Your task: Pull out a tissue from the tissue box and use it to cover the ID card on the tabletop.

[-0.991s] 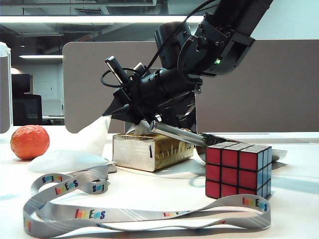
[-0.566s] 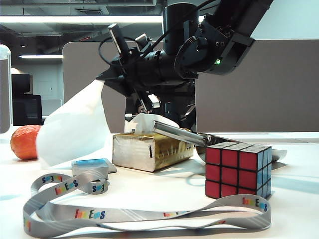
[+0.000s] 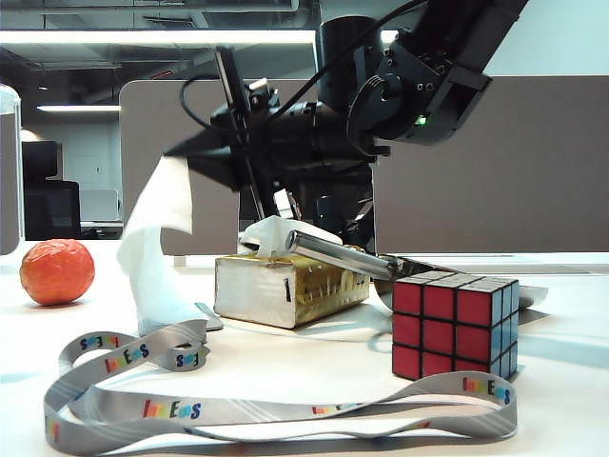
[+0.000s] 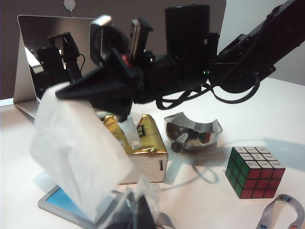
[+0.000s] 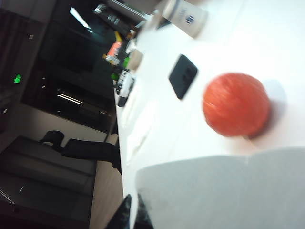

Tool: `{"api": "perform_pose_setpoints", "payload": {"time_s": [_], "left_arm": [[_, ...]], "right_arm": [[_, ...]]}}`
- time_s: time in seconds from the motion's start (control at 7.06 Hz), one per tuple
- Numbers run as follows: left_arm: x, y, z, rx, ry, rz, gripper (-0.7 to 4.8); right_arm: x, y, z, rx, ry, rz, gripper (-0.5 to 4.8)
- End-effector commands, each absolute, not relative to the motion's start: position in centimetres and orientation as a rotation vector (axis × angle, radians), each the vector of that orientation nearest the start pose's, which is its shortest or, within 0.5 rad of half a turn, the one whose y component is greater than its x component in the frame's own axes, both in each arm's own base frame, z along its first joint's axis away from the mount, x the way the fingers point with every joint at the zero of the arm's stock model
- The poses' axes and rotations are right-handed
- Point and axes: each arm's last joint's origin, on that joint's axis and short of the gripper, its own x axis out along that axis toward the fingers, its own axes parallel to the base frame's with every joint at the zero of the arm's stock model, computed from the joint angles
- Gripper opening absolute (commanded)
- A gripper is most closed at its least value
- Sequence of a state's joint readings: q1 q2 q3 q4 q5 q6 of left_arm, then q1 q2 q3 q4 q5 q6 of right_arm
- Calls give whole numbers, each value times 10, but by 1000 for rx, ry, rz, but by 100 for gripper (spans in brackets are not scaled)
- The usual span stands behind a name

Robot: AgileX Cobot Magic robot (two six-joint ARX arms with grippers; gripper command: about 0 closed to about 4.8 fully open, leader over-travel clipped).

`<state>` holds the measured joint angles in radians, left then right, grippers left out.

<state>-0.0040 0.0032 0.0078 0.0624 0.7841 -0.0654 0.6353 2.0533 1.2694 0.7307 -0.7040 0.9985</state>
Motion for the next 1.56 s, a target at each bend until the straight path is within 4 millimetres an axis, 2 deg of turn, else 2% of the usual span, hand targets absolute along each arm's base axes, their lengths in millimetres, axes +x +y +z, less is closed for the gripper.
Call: {"api": "perform_pose_setpoints", "payload": {"time_s": [0.14,0.28,0.42,0.57,0.99,1.13,1.56], "left_arm": [[88,-21,173,-35,-43,-793,-6],[88,-21,173,-35,-43,-793,-6],[88,-21,173,-35,-44,-793,-6],[88,-21,173,-35,-44,-793,-6],[88,-21,173,-35,-44,-793,-6],[88,-21,173,-35,-44,-793,-6],[88,-21,173,-35,-44,-793,-6]], "right_arm": [[355,286,252,842,434,1351,-6],[358,295,284,830,364,1415,-6],[382,311,272,866,508,1254,-7],[389,320,260,868,549,1238,-6],[388,329,249,857,607,1260,-6],[383,328,249,817,745,1430,-6],[393,316,242,855,823,1327,-7]]}}
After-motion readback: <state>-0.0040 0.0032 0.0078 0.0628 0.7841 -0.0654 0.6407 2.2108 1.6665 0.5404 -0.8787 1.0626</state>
